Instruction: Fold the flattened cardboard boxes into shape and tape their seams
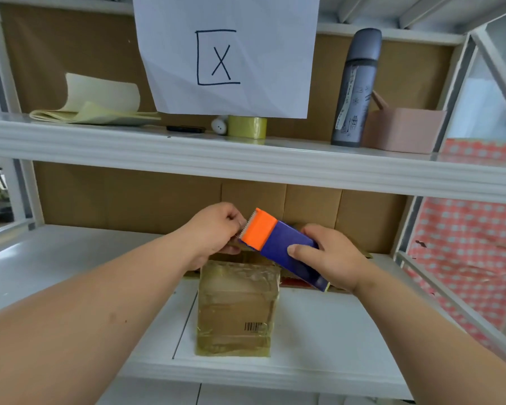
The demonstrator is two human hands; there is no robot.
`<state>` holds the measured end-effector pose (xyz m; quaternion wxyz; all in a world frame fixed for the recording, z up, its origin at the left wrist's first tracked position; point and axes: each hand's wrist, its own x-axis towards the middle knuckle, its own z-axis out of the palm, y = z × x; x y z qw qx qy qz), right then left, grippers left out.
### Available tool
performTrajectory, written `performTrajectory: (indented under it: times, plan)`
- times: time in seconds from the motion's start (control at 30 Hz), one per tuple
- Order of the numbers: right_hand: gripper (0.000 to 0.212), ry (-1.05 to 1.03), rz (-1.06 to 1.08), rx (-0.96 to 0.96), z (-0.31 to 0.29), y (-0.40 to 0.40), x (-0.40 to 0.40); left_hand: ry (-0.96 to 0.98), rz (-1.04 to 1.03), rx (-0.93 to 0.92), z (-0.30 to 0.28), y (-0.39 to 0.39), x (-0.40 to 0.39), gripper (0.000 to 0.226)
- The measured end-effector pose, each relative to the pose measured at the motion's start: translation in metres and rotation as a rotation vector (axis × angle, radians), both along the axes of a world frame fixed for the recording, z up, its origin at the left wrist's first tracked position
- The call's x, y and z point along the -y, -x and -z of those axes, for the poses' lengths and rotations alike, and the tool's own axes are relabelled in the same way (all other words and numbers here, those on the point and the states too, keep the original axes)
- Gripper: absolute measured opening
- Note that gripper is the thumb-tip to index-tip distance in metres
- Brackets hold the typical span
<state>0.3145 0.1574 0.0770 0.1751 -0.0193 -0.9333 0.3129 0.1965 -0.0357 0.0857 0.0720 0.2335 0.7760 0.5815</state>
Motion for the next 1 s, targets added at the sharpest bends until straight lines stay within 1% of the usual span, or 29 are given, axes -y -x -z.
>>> performTrajectory:
  times: [0.03, 0.07, 0.13, 0.3, 0.37, 0.47, 0.5, 0.67, 0.73, 0.8, 0.9, 1.0]
  plan:
    - [0.039, -0.032, 0.036, -0.044, -0.002, 0.003, 0.001, -0.009, -0.005, 0.005, 0.0, 0.001, -0.001, 0.02]
    - [0.043, -0.063, 0.071, -0.087, -0.004, 0.005, 0.002, -0.02, -0.007, 0.013, -0.001, 0.003, -0.002, 0.018]
    - [0.056, -0.087, 0.121, -0.136, -0.007, 0.01, 0.003, -0.045, -0.004, 0.032, 0.0, 0.007, -0.003, 0.016]
    - [0.051, -0.179, 0.12, -0.126, -0.01, 0.021, -0.002, -0.116, -0.012, 0.065, 0.005, 0.016, -0.002, 0.016]
    - [0.054, -0.199, 0.112, -0.12, -0.012, 0.023, -0.005, -0.126, -0.011, 0.068, 0.007, 0.017, -0.001, 0.014]
    - [0.064, -0.179, 0.088, -0.111, -0.014, 0.027, -0.01, -0.139, -0.015, 0.08, 0.008, 0.019, -0.001, 0.01]
    - [0.064, -0.177, 0.082, -0.112, -0.014, 0.028, -0.012, -0.148, -0.018, 0.087, 0.008, 0.02, -0.001, 0.01]
    - [0.051, -0.194, 0.114, -0.097, -0.014, 0.026, -0.031, -0.217, -0.078, 0.117, 0.004, 0.029, 0.023, 0.01]
    - [0.054, -0.179, 0.127, -0.077, -0.011, 0.023, -0.041, -0.193, -0.111, 0.109, 0.006, 0.033, 0.037, 0.01]
    - [0.061, -0.148, 0.137, -0.063, -0.01, 0.019, -0.05, -0.175, -0.146, 0.12, 0.012, 0.035, 0.047, 0.012]
    - [0.07, -0.135, 0.145, -0.036, -0.01, 0.014, -0.059, -0.169, -0.17, 0.183, 0.021, 0.032, 0.053, 0.015]
    - [0.07, -0.112, 0.144, -0.026, -0.008, 0.013, -0.062, -0.155, -0.113, 0.296, 0.026, 0.027, 0.054, 0.015]
